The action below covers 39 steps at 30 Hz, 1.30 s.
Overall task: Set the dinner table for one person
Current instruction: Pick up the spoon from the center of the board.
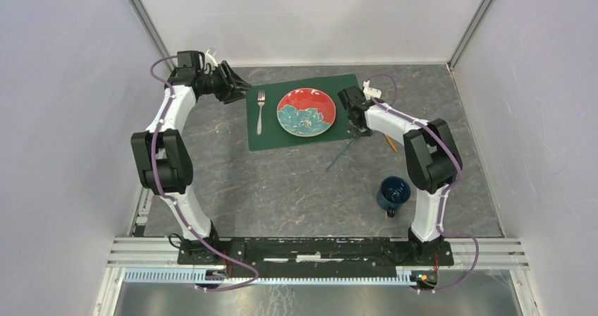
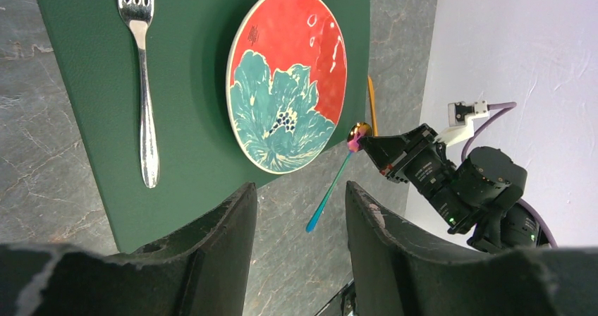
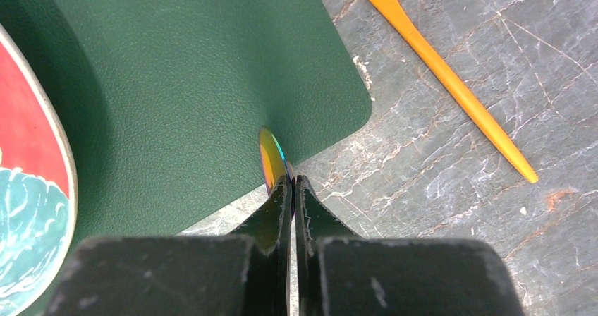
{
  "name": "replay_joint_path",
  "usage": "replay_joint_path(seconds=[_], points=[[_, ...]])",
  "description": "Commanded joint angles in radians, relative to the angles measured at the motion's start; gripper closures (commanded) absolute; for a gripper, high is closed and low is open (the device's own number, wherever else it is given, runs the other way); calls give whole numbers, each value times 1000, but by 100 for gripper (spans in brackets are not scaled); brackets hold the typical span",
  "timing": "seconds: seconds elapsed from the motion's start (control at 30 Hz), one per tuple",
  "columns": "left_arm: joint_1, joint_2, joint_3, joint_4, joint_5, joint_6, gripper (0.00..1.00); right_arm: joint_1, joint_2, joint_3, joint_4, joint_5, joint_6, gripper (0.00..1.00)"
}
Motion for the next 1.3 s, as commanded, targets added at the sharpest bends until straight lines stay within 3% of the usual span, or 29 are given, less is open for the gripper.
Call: replay_joint_path(seconds=[0.0,0.57,0.87,1.27], points=[[6,-6,2,17,16,42,44,-19,-79,58,3,-2,-23,100],[7,-11,-16,17,15,51,44,-71,-73,213,71,-189,-122,100],[9,-20,-16,8,9,52,44,-93,-26,283,172,-328,-345,100],[15,-31,-13,-9,-1,53,44,-172,-42,173,386,-578,-458,100]])
